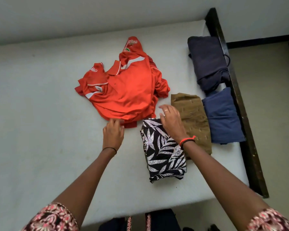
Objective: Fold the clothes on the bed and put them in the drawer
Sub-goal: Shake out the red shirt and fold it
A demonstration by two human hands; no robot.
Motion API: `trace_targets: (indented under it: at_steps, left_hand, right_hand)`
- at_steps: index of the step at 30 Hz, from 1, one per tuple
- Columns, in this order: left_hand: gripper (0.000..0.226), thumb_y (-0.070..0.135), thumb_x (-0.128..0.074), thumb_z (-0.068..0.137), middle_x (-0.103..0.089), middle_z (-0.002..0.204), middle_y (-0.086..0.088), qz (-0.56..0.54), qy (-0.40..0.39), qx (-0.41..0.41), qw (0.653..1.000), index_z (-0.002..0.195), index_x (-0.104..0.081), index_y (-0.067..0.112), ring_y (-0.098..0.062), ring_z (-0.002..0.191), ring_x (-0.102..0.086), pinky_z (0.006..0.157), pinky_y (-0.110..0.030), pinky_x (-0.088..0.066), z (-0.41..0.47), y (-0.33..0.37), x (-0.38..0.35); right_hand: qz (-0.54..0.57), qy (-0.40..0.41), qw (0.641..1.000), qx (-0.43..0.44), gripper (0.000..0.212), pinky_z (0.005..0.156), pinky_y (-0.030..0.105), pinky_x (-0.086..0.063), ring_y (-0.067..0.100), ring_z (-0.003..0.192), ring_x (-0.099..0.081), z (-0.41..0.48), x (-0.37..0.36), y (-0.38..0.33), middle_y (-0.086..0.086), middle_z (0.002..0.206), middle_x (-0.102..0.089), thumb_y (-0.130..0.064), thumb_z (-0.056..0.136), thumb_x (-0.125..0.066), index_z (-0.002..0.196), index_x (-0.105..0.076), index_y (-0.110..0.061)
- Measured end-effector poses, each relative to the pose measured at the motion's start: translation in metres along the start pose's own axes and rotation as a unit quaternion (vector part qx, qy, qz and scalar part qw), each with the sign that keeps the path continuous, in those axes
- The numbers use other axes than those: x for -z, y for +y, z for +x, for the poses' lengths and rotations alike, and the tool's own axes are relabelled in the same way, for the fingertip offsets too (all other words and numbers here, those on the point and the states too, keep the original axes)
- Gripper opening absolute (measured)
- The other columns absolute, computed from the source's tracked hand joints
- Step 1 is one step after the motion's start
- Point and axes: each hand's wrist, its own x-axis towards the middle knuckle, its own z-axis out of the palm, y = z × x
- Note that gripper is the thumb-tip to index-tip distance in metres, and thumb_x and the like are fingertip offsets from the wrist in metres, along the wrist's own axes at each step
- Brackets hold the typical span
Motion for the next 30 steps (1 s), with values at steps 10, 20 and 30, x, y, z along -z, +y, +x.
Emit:
trace_targets:
  at_steps: [10,20,30]
  left_hand:
    - [0.025,0.011,-0.040,0.094,-0.064,0.105,-0.020,0.011,-0.024,-0.008,1.000,0.113,-0.056,0.009,-0.034,0.101,-0.058,0.096,-0.040,-0.033,0.073,-0.013,0.015]
    - [0.024,0.021,-0.036,0.098,-0.050,0.079,-0.004,-0.319,0.077,0.104,0.939,0.084,-0.050,0.007,-0.011,0.072,-0.045,0.076,-0.032,-0.037,0.076,0.042,0.108]
    - [0.052,0.019,-0.039,0.097,-0.056,0.041,-0.005,-0.532,-0.247,0.346,0.732,0.049,-0.058,0.010,-0.012,0.035,-0.055,0.040,-0.022,-0.051,0.050,0.057,0.207]
  right_hand:
    - [-0.213,-0.194,0.944,0.161,0.077,0.109,0.044,-0.021,0.033,0.135,-0.028,0.105,-0.016,-0.047,0.021,0.144,-0.033,-0.052,0.075,-0.068,0.143,-0.037,-0.036]
    - [0.193,-0.132,0.971,-0.052,0.021,0.076,0.020,-0.038,0.025,0.100,-0.063,0.110,0.025,-0.116,0.017,0.103,-0.071,-0.004,0.087,-0.058,0.103,-0.071,-0.002]
    - [0.459,-0.095,0.883,-0.021,0.020,0.058,0.007,-0.042,-0.009,0.057,-0.054,0.049,0.159,-0.233,-0.021,0.065,-0.064,0.006,0.088,-0.057,0.101,-0.069,-0.002]
